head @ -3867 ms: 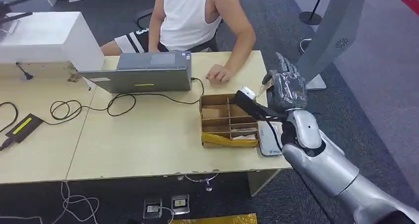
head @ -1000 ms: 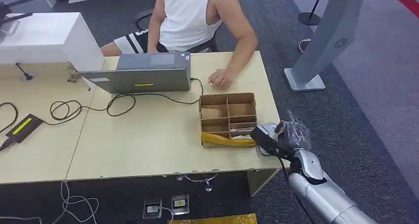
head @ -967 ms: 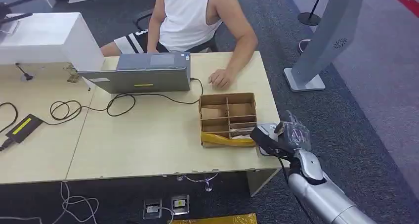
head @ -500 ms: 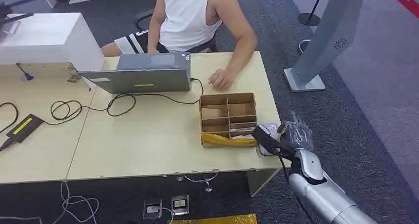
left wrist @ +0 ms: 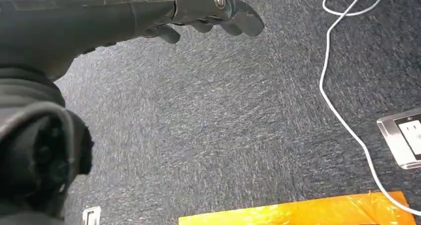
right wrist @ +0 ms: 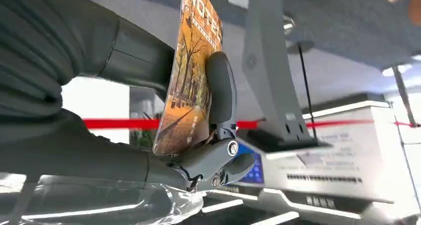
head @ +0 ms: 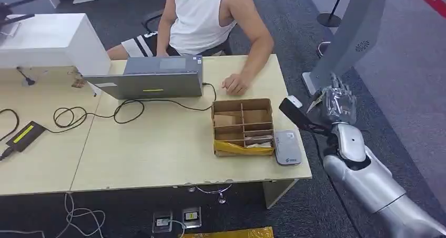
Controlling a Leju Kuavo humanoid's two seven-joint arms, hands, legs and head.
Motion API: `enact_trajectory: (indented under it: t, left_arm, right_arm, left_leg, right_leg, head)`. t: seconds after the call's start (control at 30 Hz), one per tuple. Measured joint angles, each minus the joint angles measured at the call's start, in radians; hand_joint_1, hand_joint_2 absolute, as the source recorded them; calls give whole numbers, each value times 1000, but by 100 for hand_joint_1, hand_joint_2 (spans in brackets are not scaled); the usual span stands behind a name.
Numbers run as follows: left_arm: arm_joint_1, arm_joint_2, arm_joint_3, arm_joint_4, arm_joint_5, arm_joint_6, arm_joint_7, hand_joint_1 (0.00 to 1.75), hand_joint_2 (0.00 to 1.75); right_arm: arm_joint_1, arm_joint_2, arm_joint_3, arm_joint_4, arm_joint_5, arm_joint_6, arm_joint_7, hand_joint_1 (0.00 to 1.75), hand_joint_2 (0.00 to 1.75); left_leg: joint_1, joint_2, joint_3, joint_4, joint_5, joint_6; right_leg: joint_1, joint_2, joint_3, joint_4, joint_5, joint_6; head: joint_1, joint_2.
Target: Pass the card to the sensor for recognition and then transmit it.
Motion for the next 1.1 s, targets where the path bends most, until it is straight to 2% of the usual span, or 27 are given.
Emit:
enact_trajectory:
  t: [0.1, 0.43, 0.73, 1.1]
  left_arm:
    - [-4, 0, -13, 0, 3, 0, 6, 0, 0]
    - [-9, 1, -45, -8, 6, -6, 17, 0, 0]
    - [-20, 0, -80, -15, 13, -19, 39, 0, 0]
    - [-21, 2, -111, -17, 21, -19, 43, 0, 0]
  right_arm:
    - [-54, -2, 1, -34, 24, 45, 0, 175, 175]
    - [-166, 2, 18, -88, 44, 111, -9, 175, 175]
    - [-262, 64, 104, -58, 42, 201, -32, 175, 175]
    - [-312, 136, 184, 33, 7, 210, -61, 175, 175]
  left_leg:
    - [0, 0, 0, 0, 0, 0]
    - [0, -1, -1, 0, 0, 0]
    - [1, -1, -2, 0, 1, -1]
    - [1, -2, -2, 0, 1, -1]
  right_leg:
    - [0, 0, 0, 0, 0, 0]
    - [0, -1, 0, 0, 0, 0]
    - [1, -1, 0, 0, 0, 0]
    - [1, -1, 0, 0, 0, 0]
  head:
    - [0, 0]
    - [0, 0]
    - [0, 0]
    - [0, 0]
